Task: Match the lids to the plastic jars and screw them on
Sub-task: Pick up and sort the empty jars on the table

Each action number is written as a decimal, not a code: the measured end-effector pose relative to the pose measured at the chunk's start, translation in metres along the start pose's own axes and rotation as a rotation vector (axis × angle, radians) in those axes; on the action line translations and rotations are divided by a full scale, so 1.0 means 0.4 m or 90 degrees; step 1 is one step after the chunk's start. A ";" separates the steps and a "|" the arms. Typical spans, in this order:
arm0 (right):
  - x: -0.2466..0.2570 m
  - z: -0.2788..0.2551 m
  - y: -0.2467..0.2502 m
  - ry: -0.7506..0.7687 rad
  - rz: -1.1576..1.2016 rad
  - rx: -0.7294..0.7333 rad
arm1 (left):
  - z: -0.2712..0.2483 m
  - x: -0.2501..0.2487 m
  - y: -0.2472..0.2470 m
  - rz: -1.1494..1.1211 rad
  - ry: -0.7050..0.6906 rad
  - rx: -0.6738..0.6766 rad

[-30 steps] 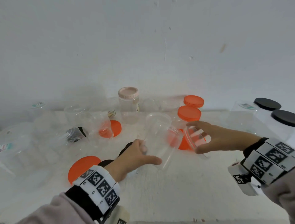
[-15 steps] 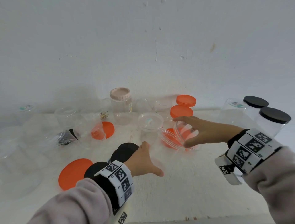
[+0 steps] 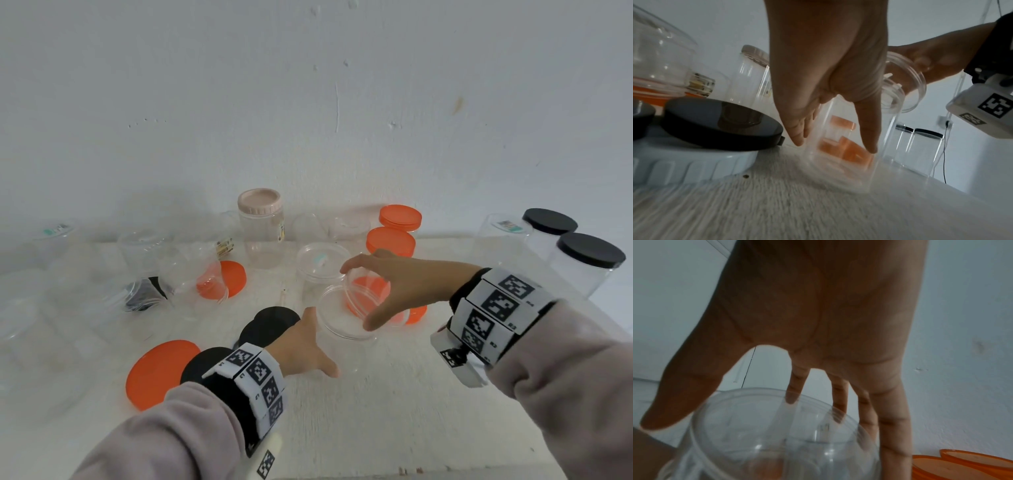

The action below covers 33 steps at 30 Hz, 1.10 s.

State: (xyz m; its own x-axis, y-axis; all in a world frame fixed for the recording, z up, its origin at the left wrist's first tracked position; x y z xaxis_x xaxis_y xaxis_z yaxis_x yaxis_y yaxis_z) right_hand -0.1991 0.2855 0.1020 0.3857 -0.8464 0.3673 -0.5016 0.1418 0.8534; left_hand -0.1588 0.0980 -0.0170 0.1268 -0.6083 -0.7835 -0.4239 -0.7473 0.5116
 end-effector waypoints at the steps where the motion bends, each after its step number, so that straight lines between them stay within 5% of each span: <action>1: 0.008 0.002 -0.001 0.000 -0.017 0.006 | 0.001 -0.004 0.001 -0.041 -0.016 -0.001; 8: 0.070 0.026 -0.004 -0.003 -0.114 0.062 | -0.005 -0.025 0.001 -0.159 -0.161 0.002; 33: 0.109 0.081 -0.023 -0.034 -0.199 0.132 | 0.007 0.025 -0.014 -0.137 -0.127 -0.064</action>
State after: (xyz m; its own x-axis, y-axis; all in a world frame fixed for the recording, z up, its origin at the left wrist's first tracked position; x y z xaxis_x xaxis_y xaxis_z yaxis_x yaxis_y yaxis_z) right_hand -0.2026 0.2308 0.0981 0.5065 -0.8589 0.0758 -0.5144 -0.2304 0.8260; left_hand -0.1579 0.0969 -0.0286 0.0207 -0.3766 -0.9262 -0.3147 -0.8817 0.3515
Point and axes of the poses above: each hand's wrist, its own z-axis towards the middle knuckle, its own y-axis out of the back of the hand, x = y × z, the point moved 1 cm from there along z, towards the middle knuckle, and after that the axes turned 2 degrees about x, right-handed, at the moved point
